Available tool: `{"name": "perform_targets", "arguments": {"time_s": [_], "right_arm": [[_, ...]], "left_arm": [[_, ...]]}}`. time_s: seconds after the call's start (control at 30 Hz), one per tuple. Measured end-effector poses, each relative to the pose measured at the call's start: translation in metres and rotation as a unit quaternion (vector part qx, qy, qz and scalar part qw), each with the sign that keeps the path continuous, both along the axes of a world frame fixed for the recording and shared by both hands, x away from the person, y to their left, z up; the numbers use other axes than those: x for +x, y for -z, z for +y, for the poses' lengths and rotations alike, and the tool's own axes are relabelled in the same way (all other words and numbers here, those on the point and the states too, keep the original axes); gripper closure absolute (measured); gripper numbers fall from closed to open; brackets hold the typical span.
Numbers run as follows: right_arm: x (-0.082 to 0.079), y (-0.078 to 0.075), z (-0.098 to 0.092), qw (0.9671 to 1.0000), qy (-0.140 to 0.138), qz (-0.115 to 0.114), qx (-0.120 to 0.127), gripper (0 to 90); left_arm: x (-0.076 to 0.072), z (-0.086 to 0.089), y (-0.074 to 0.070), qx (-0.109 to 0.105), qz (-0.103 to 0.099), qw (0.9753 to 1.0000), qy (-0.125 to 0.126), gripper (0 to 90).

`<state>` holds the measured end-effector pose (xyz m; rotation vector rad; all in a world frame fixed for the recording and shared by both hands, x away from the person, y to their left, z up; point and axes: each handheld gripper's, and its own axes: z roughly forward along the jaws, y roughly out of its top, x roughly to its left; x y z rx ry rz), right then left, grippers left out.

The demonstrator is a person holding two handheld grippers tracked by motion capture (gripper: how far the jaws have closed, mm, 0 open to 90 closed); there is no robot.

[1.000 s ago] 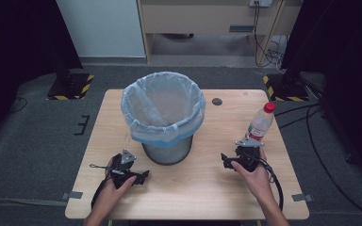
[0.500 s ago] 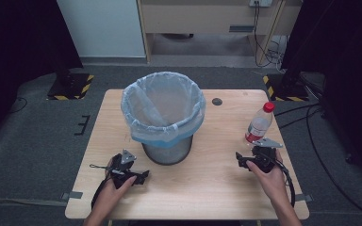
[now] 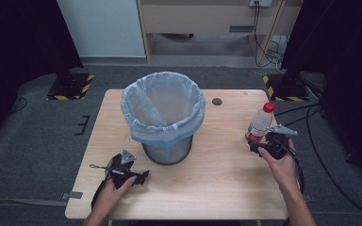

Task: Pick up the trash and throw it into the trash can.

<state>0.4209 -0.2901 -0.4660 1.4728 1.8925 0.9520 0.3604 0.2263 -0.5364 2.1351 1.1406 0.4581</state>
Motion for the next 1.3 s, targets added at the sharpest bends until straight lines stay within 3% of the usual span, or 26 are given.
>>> {"name": "perform_targets", "arguments": {"time_s": [0.4, 0.47, 0.57, 0.7, 0.83, 1.3], "right_arm": [[0.025, -0.012, -0.006, 0.9995, 0.004, -0.026, 0.018, 7.9], [0.028, -0.012, -0.006, 0.9995, 0.004, -0.024, 0.018, 10.9], [0.033, -0.013, -0.007, 0.9993, 0.000, -0.027, 0.024, 27.5], [0.035, -0.015, -0.007, 0.9993, -0.008, -0.022, 0.031, 27.9], [0.035, -0.022, -0.006, 0.9989, -0.012, -0.033, 0.030, 28.0], [0.040, -0.058, 0.022, 0.9963, -0.043, -0.061, 0.044, 28.0]], "left_arm": [[0.000, 0.000, 0.000, 0.000, 0.000, 1.0000, -0.001, 0.0], [0.000, 0.000, 0.000, 0.000, 0.000, 1.0000, -0.001, 0.0], [0.000, 0.000, 0.000, 0.000, 0.000, 1.0000, -0.001, 0.0], [0.000, 0.000, 0.000, 0.000, 0.000, 1.0000, -0.001, 0.0], [0.000, 0.000, 0.000, 0.000, 0.000, 1.0000, -0.001, 0.0], [-0.001, 0.000, 0.000, 0.000, 0.000, 1.0000, -0.001, 0.0]]}}
